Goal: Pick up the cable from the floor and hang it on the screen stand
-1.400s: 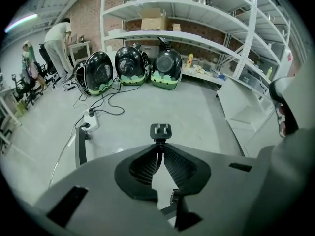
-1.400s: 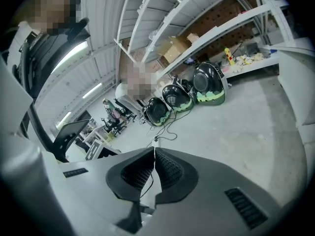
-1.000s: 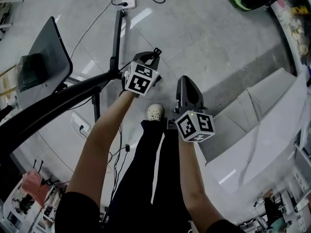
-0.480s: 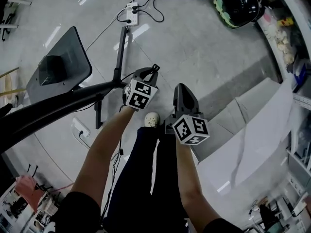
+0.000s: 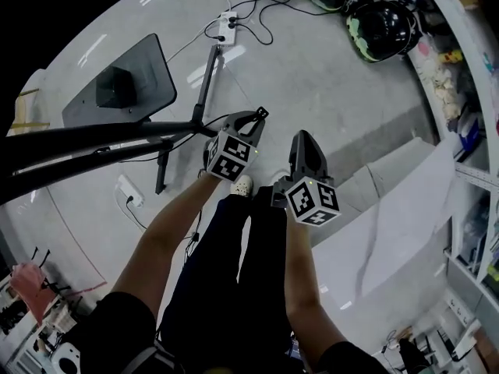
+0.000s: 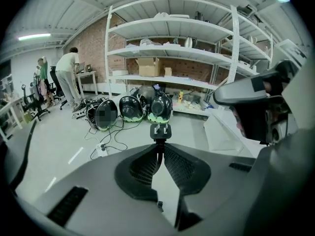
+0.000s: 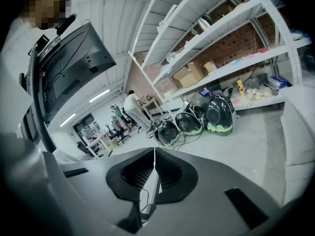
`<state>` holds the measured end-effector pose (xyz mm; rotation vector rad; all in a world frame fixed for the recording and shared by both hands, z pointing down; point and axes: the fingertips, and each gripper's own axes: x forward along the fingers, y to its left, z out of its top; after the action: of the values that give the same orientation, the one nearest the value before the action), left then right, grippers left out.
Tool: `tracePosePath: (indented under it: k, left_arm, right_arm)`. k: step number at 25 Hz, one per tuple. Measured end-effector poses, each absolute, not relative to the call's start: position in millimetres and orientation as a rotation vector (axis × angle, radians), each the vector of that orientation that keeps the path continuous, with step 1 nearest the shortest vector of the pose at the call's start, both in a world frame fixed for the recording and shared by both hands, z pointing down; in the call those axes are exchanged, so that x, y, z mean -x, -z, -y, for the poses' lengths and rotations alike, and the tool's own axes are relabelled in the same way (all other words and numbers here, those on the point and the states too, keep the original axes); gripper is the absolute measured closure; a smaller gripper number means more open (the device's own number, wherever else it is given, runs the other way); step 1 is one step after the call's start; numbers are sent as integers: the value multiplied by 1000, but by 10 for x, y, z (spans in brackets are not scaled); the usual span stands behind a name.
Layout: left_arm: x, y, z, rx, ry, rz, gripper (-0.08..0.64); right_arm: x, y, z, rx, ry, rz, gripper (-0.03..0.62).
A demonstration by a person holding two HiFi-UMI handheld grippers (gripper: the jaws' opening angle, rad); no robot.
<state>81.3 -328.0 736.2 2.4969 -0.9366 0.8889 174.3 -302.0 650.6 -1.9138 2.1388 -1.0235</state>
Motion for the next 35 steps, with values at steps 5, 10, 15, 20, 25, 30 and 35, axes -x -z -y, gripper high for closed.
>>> tracePosePath:
  k: [5,10,15,20,25,30,35]
  left_arm:
    - [-674,-6889,3223,-2505,-835,963,509]
    - [-538,-6386,3074,-2538,-832,981,509]
    - [-444,-5899,3009,-2567,-754,1009,509]
    - [-315,-5418,2899,-2586,-690,1063,509]
    - [-238,-4917,2803,-2646,-627,1112,509]
    - [-157,-4406,2693,-2687,-552,1170,509]
    - [82,-4063,2741,-2665,-468,1286,509]
  right_arm:
    - [-1660,-6103,2967,1929,879,-2263,568]
    - [-1441,-5643,2819,1838,841,-2324,568]
    - [-1226,-5330,2735,1779,852,-2353,568]
    - [-1018,-4927,2700,1718,800,-2430,568]
    - [-887,-4441,2746,1653,748,-2483,568]
    - [-792,-4015,2744,1551,697,-2541,568]
    - [-604,-3587,2822,1452,573,-2645,568]
